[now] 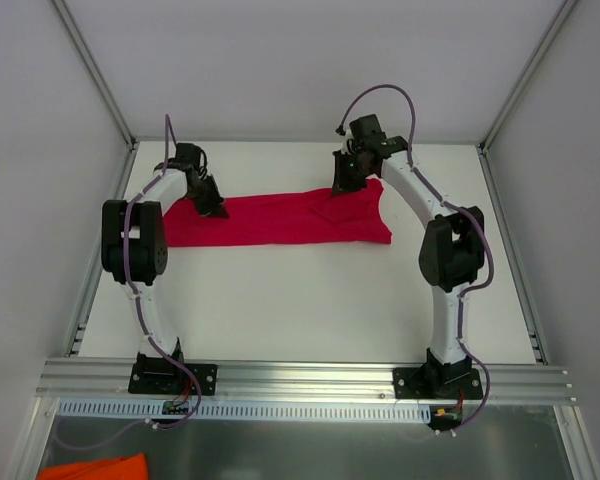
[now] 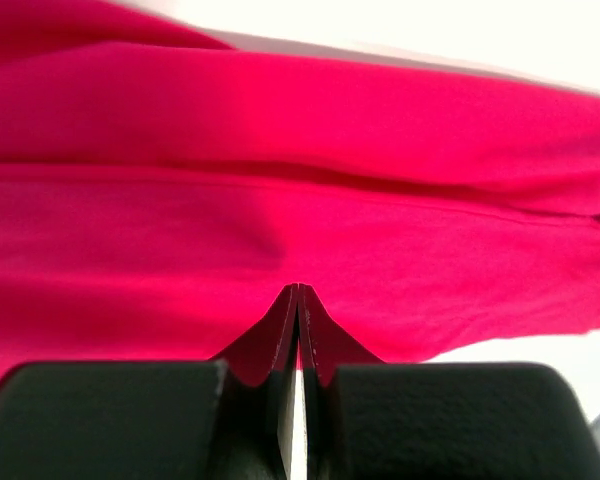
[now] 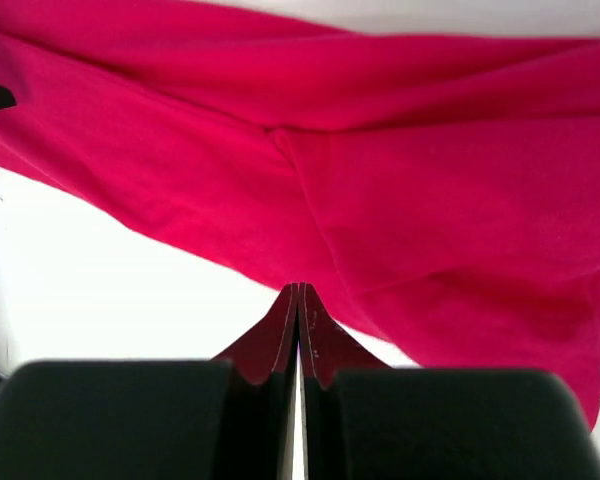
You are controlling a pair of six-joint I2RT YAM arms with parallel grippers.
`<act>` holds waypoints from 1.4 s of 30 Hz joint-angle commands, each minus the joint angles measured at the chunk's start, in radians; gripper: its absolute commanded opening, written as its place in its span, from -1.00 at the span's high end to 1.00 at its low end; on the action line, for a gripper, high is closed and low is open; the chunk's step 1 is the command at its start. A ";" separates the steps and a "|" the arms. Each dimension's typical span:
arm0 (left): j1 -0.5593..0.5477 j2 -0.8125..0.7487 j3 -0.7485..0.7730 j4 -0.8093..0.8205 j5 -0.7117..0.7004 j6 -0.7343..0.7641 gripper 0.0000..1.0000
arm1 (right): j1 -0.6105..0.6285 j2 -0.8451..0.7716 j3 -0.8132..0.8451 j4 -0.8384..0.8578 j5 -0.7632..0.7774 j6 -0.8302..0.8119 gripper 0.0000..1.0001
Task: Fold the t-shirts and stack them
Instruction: Fold the other side of the tshirt into a rectangle
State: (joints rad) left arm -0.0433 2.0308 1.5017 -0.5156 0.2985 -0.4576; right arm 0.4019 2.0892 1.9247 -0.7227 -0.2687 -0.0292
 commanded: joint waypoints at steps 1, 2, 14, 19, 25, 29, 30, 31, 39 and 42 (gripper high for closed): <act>0.028 -0.076 -0.008 -0.024 -0.094 -0.004 1.00 | 0.008 0.055 0.051 -0.083 0.034 -0.041 0.98; 0.034 -0.073 -0.008 -0.034 -0.098 -0.003 1.00 | 0.008 0.068 0.053 -0.084 0.045 -0.043 0.99; 0.103 -0.093 -0.066 -0.080 -0.177 0.000 1.00 | 0.008 0.052 -0.136 0.000 0.108 -0.028 0.98; 0.103 -0.031 -0.020 -0.130 -0.187 -0.013 1.00 | 0.009 0.048 -0.181 0.022 0.120 -0.031 0.98; 0.103 0.005 -0.012 -0.144 -0.179 -0.019 1.00 | 0.009 0.057 -0.204 0.039 0.157 -0.057 0.98; 0.103 0.031 0.005 -0.182 -0.165 -0.023 1.00 | 0.009 0.066 -0.199 0.039 0.172 -0.064 0.98; 0.103 0.037 0.005 -0.193 -0.160 -0.024 1.00 | 0.009 0.068 -0.194 0.037 0.174 -0.066 0.98; 0.103 0.039 0.002 -0.198 -0.157 -0.027 1.00 | 0.009 0.068 -0.182 0.034 0.178 -0.067 0.98; 0.105 0.003 -0.063 -0.189 -0.182 -0.019 1.00 | 0.008 0.057 -0.139 0.000 0.207 -0.087 0.98; 0.102 0.000 -0.092 -0.192 -0.142 -0.032 1.00 | 0.008 0.061 -0.129 0.000 0.212 -0.089 0.98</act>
State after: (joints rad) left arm 0.0650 2.0453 1.4605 -0.6445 0.1528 -0.4805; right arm 0.4065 2.1704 1.7489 -0.7025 -0.0914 -0.0948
